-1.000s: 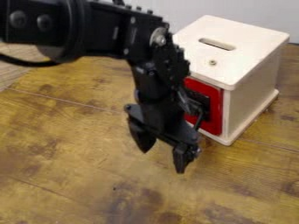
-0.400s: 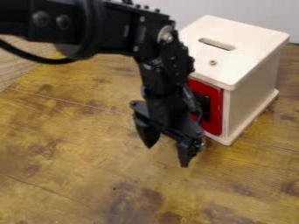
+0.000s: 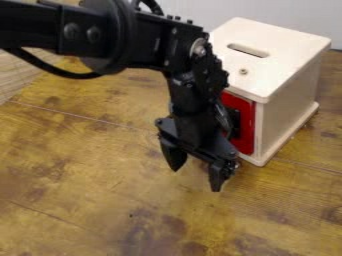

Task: Close the drawer

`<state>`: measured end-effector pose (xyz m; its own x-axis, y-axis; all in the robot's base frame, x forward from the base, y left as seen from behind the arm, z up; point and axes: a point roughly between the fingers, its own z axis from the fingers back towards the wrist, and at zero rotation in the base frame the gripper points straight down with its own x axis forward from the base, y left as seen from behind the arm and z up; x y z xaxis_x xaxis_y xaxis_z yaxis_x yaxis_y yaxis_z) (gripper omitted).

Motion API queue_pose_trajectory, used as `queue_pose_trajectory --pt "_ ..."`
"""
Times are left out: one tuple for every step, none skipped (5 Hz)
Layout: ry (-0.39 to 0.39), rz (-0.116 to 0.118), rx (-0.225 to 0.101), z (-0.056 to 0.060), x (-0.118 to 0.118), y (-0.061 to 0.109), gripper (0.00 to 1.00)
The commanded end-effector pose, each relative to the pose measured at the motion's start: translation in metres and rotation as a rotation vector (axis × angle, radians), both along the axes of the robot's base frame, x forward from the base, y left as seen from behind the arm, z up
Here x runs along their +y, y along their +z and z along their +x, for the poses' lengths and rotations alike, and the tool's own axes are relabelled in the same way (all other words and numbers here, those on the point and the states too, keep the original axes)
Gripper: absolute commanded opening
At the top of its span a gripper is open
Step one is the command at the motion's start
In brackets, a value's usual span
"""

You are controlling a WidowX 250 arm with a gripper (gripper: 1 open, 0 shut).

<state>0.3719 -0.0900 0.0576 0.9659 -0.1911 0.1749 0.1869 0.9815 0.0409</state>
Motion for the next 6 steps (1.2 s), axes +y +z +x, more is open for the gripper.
queue_pose_trajectory --pt "0.019 -0.008 -0.087 0.007 0.007 0.019 1.0" --pt "0.034 -0.006 -0.101 0.003 0.01 0.017 1.0" --pt "0.048 -0.005 -0.117 0.005 0.013 0.017 1.0" --pt "0.053 -0.004 -0.133 0.005 0.014 0.016 1.0" --pt "0.059 -0.005 -0.149 0.005 0.016 0.018 1.0" --pt "0.066 -0.007 -0.165 0.005 0.019 0.02 1.0"
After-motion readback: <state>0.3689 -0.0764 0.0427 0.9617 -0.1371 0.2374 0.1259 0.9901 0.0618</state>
